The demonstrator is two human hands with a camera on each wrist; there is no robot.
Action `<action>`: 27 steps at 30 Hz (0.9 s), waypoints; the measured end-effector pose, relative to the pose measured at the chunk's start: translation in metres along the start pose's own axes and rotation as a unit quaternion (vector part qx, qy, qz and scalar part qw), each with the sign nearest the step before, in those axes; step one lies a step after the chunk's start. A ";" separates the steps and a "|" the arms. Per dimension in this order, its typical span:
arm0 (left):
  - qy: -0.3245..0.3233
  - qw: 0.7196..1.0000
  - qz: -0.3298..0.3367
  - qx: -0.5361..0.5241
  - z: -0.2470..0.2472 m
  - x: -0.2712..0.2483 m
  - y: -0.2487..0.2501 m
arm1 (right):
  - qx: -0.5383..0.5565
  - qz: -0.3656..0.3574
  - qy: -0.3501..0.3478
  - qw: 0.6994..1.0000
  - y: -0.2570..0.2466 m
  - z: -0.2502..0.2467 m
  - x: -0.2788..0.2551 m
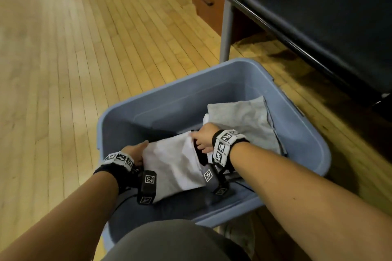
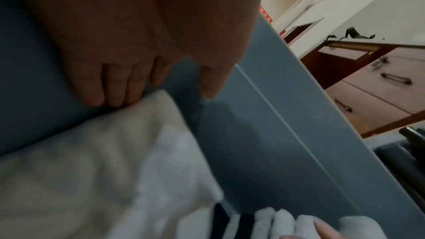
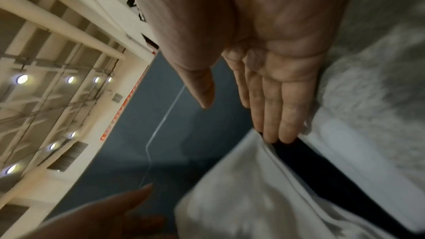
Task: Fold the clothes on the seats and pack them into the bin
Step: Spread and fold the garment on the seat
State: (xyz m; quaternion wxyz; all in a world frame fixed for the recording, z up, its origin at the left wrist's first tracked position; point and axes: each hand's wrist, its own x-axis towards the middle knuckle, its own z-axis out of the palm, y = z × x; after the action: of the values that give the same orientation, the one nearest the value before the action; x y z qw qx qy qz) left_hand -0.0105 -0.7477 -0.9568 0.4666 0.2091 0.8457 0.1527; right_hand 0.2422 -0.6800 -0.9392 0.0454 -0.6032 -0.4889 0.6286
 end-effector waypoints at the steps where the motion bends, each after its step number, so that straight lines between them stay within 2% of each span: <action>1: 0.005 1.000 0.007 -0.006 -0.002 0.015 0.000 | 0.045 0.013 -0.005 0.999 -0.005 -0.006 -0.005; 4: 0.022 0.999 0.037 -0.004 -0.010 -0.014 0.036 | 0.091 0.009 -0.032 0.995 -0.026 -0.036 -0.027; 6: -0.015 0.998 0.041 -0.042 -0.013 -0.042 0.065 | 0.095 -0.006 -0.019 0.995 -0.042 -0.056 -0.047; 8: -0.036 0.996 0.063 -0.052 -0.013 -0.068 0.093 | 0.075 -0.028 0.027 0.996 -0.056 -0.074 -0.070; 12: -0.059 0.983 0.165 -0.045 -0.001 -0.137 0.153 | 0.006 -0.081 0.132 0.988 -0.081 -0.115 -0.136; 14: -0.080 0.973 0.213 -0.032 0.009 -0.176 0.185 | 0.013 -0.094 0.172 0.980 -0.088 -0.139 -0.174; 21: -0.158 0.918 0.363 0.014 0.065 -0.323 0.280 | 0.031 -0.121 0.324 0.938 -0.079 -0.232 -0.312; 27: -0.298 0.853 0.420 0.087 0.151 -0.446 0.320 | 0.082 -0.107 0.444 0.886 -0.018 -0.305 -0.429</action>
State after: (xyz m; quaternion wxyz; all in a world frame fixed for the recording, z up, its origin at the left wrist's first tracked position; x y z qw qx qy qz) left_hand 0.3990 -0.6824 -0.5667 0.5674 0.6197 0.5077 0.1905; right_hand 0.5926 -0.7778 -0.5582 0.3736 -0.7576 -0.4260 0.3239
